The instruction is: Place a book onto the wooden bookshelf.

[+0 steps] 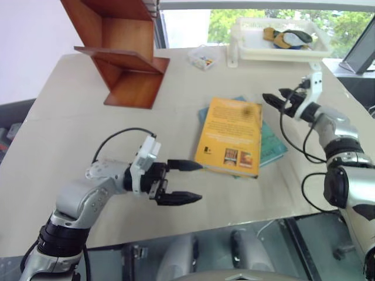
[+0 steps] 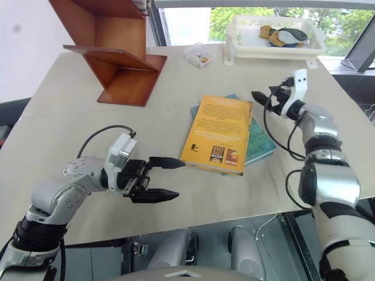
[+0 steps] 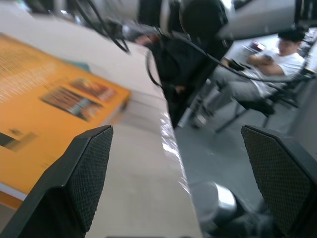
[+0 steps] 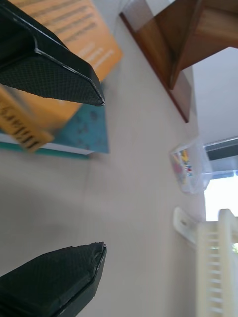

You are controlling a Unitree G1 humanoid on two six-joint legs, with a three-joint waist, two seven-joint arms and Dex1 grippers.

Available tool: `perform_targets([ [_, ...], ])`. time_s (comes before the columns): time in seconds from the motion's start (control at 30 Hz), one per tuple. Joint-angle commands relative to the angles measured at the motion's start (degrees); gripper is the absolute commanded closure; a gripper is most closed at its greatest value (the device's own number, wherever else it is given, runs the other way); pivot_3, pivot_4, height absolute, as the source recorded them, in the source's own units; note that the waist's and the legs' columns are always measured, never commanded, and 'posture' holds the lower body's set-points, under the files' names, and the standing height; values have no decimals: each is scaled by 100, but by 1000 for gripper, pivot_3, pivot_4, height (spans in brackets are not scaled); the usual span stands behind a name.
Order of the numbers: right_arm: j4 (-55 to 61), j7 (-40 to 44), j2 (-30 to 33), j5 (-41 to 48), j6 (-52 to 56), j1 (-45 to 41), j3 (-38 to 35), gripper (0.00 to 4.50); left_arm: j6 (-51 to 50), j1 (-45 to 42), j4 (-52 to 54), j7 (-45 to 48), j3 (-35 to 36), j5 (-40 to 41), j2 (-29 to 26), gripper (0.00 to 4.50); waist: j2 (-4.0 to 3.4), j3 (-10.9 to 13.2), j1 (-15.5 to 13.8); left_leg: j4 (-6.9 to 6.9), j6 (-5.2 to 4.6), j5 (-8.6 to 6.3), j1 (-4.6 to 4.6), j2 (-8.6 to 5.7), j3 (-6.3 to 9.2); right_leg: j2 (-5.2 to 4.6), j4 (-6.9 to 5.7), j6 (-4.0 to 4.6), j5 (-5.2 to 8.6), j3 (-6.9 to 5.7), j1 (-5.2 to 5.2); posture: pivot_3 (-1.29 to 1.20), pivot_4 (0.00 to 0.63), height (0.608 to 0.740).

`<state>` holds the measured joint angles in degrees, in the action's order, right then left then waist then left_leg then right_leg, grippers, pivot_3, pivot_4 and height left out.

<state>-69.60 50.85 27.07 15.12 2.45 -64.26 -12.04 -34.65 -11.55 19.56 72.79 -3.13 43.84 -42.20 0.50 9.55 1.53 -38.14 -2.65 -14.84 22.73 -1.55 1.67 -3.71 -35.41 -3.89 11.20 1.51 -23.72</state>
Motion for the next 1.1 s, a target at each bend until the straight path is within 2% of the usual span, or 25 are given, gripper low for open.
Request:
perform_targets([
  [0.03, -170, -33, -67, -47, -113, -317, -107, 0, -41, -30, 159, 60, -190, -27, 39, 48, 0, 0, 14, 1, 3, 2, 0, 0, 2, 0, 0, 0, 0, -1, 0, 0, 150, 740],
  [0.23, -416, 235, -258, 115, 434, -562, -381, 0, 136, -140, 19, 12, -571, -430, 140, 48, 0, 0, 23, 3, 8, 5, 1, -5, 2, -4, 2, 0, 0, 0, 1, 0, 150, 740],
  [0.6, -542, 300, -411, -148, 590, -440, -348, 0, 580, -97, -289, -168, -670, -1014, 239, 48, -2, 1, 81, 11, 6, 3, 0, -8, 3, -7, 1, 0, 0, 0, -4, 0, 150, 740],
  [1.0, -548, 574, -433, -337, 643, -334, -312, 0, 1004, -414, -886, -461, -494, -1327, 732, 48, -2, 1, 76, 13, 8, 5, 1, -13, 5, -13, 0, 0, -1, 0, -5, 0, 150, 740],
  [1.1, -545, 611, -425, -376, 633, -302, -303, 0, 1041, -444, -948, -405, -591, -1422, 711, 48, -2, 1, 81, 14, 7, 4, 1, -14, 5, -15, -1, 0, -1, 0, -6, 0, 150, 740],
])
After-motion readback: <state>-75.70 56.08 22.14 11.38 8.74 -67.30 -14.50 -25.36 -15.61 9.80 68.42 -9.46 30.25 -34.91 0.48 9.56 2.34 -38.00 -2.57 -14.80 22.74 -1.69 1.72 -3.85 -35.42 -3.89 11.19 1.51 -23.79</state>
